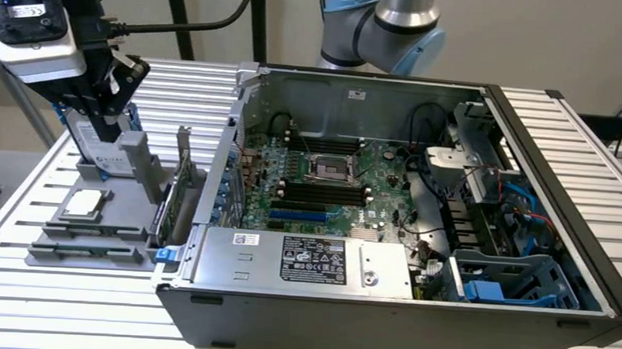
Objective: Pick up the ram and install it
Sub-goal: 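Reach for the ram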
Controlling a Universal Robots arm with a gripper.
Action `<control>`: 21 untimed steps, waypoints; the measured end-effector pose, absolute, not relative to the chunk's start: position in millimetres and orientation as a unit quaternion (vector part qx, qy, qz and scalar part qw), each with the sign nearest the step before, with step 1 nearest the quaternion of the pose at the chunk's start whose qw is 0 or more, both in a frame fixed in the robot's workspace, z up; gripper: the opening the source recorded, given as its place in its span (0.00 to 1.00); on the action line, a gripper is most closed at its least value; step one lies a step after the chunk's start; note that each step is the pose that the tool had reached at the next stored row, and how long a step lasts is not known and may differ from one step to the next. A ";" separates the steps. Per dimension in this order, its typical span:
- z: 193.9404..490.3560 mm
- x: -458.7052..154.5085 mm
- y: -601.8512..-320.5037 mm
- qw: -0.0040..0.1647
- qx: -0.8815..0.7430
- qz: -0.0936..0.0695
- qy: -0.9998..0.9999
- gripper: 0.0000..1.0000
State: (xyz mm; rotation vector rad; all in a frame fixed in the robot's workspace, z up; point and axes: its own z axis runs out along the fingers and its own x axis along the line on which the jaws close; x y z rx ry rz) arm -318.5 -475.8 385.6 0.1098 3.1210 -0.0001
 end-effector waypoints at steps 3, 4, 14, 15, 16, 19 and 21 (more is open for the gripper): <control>383.8 -327.7 -477.5 0.007 0.035 -0.001 0.999 0.11; 383.1 -331.1 -478.0 0.007 0.035 -0.001 0.999 0.11; 375.7 -359.9 -483.4 -0.005 0.035 -0.003 0.999 0.11; 374.9 -361.7 -483.9 -0.007 0.035 -0.003 0.999 0.11; 374.2 -363.5 -484.5 -0.008 0.035 -0.003 0.999 0.11; 372.4 -368.8 -487.2 -0.010 0.034 -0.002 0.999 0.11; 372.0 -370.4 -489.2 -0.010 0.034 0.002 0.999 0.11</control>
